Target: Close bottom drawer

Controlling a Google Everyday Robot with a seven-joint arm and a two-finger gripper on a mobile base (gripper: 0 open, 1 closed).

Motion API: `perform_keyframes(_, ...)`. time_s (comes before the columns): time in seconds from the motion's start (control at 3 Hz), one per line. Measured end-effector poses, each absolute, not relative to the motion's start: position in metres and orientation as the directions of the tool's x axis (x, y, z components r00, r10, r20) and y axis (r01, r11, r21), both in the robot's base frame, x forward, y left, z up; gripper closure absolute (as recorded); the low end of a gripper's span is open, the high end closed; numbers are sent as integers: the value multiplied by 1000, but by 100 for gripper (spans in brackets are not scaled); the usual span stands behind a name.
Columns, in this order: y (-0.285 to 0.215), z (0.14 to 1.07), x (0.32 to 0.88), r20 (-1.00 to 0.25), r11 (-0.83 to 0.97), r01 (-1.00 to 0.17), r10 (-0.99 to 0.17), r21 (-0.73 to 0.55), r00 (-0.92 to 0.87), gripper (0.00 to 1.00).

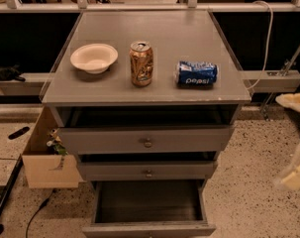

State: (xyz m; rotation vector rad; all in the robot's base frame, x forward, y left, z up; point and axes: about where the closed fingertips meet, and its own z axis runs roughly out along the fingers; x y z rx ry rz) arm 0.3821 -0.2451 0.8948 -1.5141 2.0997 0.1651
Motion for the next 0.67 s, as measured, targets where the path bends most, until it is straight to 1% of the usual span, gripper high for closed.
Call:
perform_keyframes(0.33, -241, 867, 378, -620, 384, -905, -760, -186, -195, 0)
perform_keyframes(0.67, -235, 868, 378, -651, 380, -906, -739, -185, -177, 0)
